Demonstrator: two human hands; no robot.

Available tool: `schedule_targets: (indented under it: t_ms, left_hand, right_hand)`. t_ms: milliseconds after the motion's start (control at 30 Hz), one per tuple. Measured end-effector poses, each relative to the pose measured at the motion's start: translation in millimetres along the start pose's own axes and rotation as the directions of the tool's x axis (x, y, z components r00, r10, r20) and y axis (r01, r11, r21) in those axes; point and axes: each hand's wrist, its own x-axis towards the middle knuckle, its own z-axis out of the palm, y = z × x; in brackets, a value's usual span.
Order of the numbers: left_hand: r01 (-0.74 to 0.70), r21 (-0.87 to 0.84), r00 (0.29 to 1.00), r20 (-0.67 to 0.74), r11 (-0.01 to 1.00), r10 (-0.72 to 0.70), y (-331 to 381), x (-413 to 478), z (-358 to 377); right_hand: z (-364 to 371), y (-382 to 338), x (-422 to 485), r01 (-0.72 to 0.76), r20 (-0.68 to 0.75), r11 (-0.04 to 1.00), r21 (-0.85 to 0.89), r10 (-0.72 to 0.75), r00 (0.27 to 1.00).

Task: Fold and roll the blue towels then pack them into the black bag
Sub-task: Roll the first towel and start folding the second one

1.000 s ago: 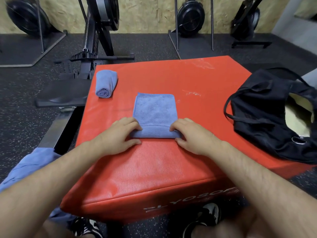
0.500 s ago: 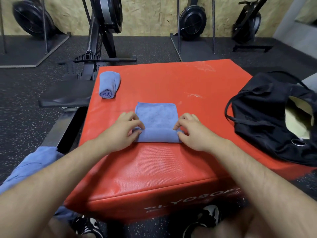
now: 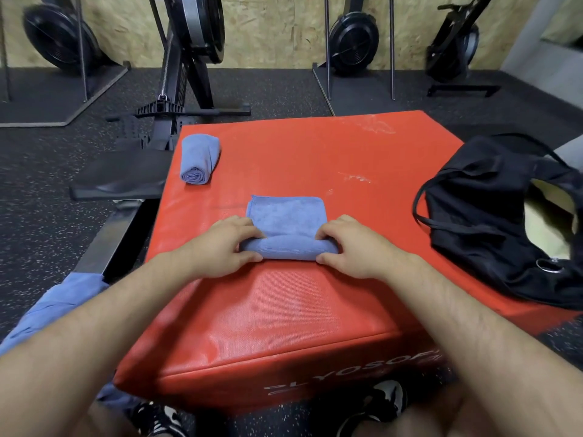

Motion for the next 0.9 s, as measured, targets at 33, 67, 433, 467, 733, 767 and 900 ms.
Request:
schedule_targets:
  t_ms: [33, 67, 433, 467, 733, 767, 900]
  left_hand:
    - [0.012, -0.075, 0.999, 0.046, 0.997, -0.009, 1, 0, -2]
    - [0.045, -0.151, 0.994, 0.108, 0.987, -0.028, 2, -1, -5]
    - [-0.066, 0.054, 0.979, -0.19, 0.996, 0.075, 17, -3, 1]
    - [-0.072, 0.136, 0.974, -0.203, 0.988, 0.099, 18, -2, 1]
    - [-0.041, 0.309, 0.998, -0.035, 0.95, 0.054, 5, 7, 6]
    - [-0.022, 0.287, 0.999, -0.029, 0.958, 0.032, 5, 9, 7]
    - [0.053, 0.143, 0.997, 0.04, 0.988, -0.06, 11, 13, 0]
  right_hand:
    - [-3, 0, -1, -0.023, 0.064, 0.999, 0.033, 0.021, 0.998]
    - [-5, 0, -3, -0.054, 0.125, 0.996, 0.073, 0.044, 0.991]
    - [-5, -13, -5, 0.04, -0.125, 0.992, 0.121, -0.025, 0.992]
    - [-6, -17, -6, 0.063, -0.16, 0.998, 0.032, -0.057, 0.985]
    - [-1, -18, -2, 0.028, -0.06, 0.962, -0.273, -0.046, 0.997]
    - [0, -18, 1, 0.01, -0.056, 0.967, -0.254, -0.026, 0.998]
    - [-8, -15, 4, -0.077, 0.046, 0.996, -0.035, 0.079, 0.996]
